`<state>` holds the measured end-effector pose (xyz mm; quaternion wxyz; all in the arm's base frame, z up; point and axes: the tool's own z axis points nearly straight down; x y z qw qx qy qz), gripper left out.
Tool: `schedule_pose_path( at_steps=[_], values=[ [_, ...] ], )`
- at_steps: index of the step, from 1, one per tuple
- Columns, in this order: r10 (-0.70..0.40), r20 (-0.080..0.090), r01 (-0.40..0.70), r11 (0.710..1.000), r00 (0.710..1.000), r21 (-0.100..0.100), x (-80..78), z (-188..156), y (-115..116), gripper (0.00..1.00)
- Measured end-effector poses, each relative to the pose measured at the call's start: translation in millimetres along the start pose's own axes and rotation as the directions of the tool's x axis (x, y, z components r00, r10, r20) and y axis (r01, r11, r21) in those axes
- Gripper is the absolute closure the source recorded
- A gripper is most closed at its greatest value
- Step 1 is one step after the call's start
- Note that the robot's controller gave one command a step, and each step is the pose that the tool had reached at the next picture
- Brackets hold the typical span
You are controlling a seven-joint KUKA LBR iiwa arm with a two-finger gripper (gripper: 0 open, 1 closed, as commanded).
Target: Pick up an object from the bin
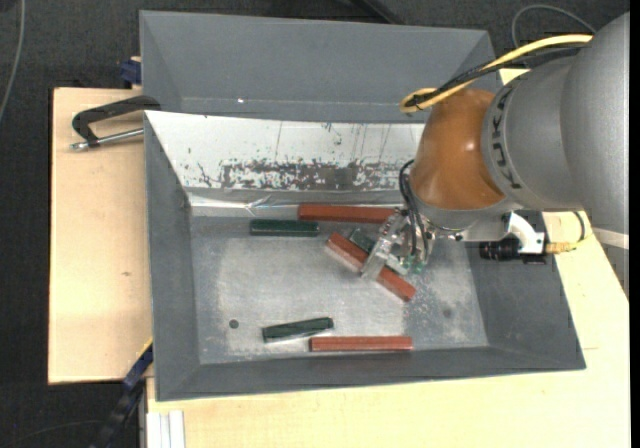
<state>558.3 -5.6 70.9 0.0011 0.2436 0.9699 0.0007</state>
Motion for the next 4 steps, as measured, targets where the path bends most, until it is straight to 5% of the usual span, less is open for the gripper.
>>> schedule_pose_path(
  at_steps=[4],
  values=[
    [-0.001,-0.001,0.001,1.0,1.0,0.001,0.8,-57.8,-0.2,1.0]
  ],
)
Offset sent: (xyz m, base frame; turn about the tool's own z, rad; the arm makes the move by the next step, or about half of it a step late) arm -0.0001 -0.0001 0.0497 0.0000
